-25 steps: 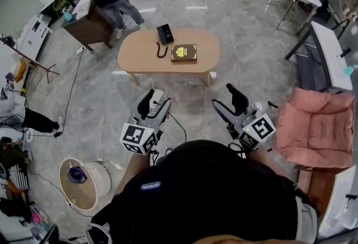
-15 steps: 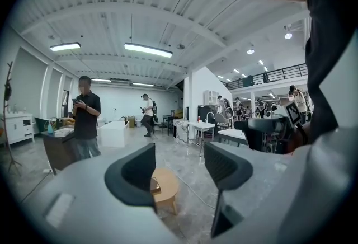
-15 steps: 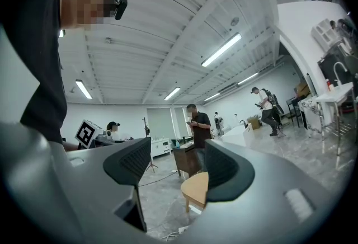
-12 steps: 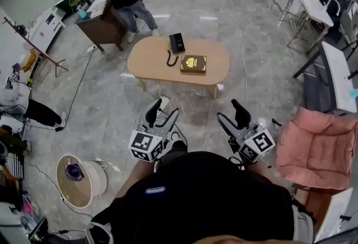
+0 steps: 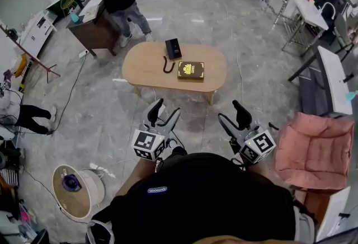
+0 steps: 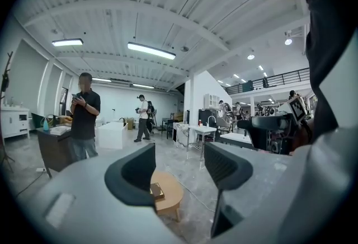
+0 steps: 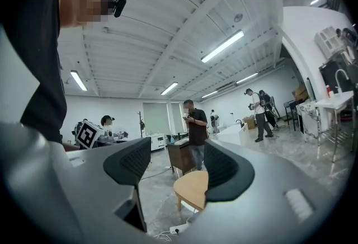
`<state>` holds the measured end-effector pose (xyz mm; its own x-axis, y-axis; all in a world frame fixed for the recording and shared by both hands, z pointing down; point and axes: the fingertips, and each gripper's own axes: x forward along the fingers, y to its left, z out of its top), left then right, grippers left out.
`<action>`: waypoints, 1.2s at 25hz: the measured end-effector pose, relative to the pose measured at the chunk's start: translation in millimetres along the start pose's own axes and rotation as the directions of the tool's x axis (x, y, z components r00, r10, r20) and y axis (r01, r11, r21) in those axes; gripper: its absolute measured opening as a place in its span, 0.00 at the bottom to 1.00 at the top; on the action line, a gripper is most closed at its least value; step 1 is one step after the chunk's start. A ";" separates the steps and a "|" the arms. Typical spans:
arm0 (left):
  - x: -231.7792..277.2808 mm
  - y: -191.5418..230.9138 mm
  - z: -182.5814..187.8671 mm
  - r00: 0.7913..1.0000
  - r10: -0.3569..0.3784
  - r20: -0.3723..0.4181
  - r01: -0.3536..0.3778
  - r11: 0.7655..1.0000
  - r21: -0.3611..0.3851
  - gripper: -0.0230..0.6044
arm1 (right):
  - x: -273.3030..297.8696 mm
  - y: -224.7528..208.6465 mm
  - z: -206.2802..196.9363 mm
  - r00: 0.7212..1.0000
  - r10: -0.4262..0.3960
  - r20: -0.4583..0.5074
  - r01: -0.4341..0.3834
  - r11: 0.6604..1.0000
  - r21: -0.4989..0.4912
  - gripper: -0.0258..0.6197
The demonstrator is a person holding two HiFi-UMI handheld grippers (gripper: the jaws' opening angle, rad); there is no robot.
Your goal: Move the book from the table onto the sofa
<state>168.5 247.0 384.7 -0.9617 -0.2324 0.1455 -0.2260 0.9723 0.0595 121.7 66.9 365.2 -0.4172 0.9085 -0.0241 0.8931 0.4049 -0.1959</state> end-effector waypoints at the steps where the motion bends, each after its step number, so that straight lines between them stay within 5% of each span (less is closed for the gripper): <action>1: 1.7 5.8 -0.3 1.000 0.001 0.001 -0.001 1.000 -0.002 0.46 | 5.8 0.4 -0.9 1.000 0.003 -0.003 -0.003 1.000 0.002 0.53; 19: 5.4 150.4 -0.7 0.996 0.090 0.023 -0.088 0.994 -0.057 0.46 | 162.5 2.1 -17.7 0.996 0.070 -0.054 -0.071 0.997 -0.006 0.52; 30: 30.8 214.1 10.8 1.000 -0.003 0.000 0.003 0.999 -0.044 0.46 | 234.6 12.4 -13.8 0.997 0.034 -0.066 -0.033 0.999 0.008 0.52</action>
<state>88.8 448.3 391.2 -0.9609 -0.2357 0.1456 -0.2222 0.9695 0.1031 37.1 286.4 370.6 -0.3749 0.9265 0.0340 0.9051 0.3736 -0.2031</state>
